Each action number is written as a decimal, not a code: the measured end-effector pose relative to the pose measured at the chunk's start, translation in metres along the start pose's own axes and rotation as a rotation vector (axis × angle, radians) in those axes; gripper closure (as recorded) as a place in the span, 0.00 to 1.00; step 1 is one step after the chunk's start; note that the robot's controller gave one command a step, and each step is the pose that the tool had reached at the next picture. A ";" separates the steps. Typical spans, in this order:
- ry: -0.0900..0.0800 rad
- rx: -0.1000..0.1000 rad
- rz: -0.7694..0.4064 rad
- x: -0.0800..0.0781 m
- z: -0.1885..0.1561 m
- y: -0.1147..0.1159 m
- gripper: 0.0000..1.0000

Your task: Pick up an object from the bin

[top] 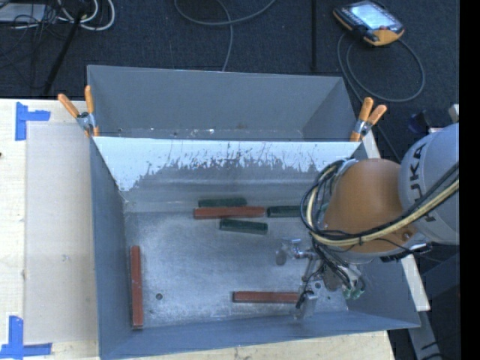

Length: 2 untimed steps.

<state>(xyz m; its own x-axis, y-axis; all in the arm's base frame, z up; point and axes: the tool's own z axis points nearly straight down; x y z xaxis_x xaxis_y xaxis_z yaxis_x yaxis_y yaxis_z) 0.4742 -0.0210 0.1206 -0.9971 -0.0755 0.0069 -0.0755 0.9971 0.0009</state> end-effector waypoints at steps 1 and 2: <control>-0.005 0.000 0.018 0.000 -0.011 0.005 0.00; -0.026 0.003 -0.131 -0.008 0.050 0.018 0.00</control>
Offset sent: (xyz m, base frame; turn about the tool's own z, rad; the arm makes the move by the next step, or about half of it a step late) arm 0.0003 0.0184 -0.0506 -0.1323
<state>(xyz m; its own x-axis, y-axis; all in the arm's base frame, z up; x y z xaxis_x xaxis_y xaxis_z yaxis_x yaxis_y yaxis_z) 0.4801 -0.0027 0.0702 -0.9785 -0.2052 -0.0188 -0.2051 0.9787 -0.0029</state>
